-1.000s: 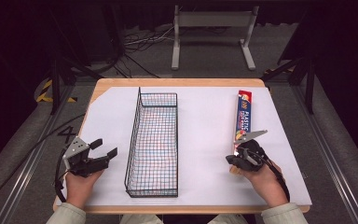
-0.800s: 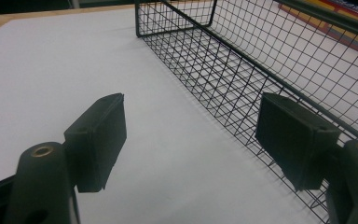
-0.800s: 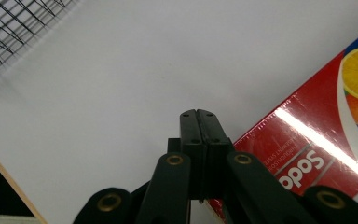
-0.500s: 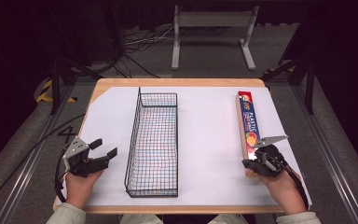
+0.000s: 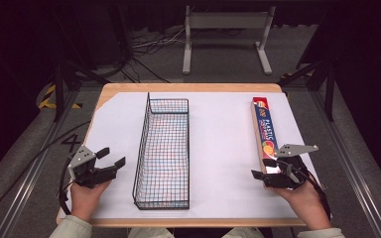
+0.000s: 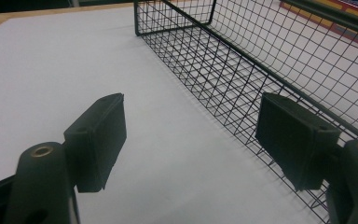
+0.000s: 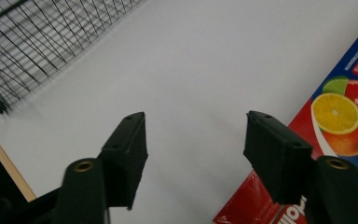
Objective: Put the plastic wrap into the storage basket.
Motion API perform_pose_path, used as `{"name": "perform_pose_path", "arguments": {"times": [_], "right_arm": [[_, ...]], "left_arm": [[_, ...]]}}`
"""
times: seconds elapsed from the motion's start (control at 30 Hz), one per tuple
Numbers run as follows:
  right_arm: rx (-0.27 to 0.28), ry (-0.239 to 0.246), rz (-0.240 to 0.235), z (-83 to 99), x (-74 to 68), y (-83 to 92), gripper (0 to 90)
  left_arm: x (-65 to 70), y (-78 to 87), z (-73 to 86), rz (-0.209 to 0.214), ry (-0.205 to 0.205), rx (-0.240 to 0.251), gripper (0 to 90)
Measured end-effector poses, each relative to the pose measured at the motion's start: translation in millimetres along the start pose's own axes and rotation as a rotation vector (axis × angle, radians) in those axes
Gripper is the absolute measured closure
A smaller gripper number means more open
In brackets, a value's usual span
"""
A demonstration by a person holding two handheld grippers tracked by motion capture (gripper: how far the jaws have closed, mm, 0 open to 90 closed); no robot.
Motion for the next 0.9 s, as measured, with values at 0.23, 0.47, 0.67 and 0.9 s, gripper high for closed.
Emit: {"name": "perform_pose_path", "arguments": {"times": [0.23, 0.47, 0.67, 0.9], "right_arm": [[0.033, 0.061, 0.097, -13.7, -1.3, 7.1, 29.5], [0.068, 0.023, 0.097, -34.5, 5.4, 10.8, 32.7], [0.15, -0.045, 0.105, -53.3, 17.0, 16.3, 30.1], [0.15, -0.122, 0.122, -68.3, 32.9, 13.4, 29.1]], "left_arm": [[-0.2, 0.1, 0.3, -0.001, 0.004, -0.002, 24.4], [0.1, -0.1, 0.3, -0.003, 0.002, -0.002, 24.4], [-0.9, 0.4, 0.8, -0.004, 0.007, -0.004, 24.3], [-1.3, 1.0, 0.6, -0.005, 0.006, -0.002, 24.3]]}}
Point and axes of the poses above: each handheld gripper's, and its own axes: y roughly backward along the jaws, z roughly out of its underside, x roughly to its right, the point moved 2 cm from there along -y, roughly forward along the jaws, and after that the axes turned 15 degrees about -z, right-handed, at the moved point
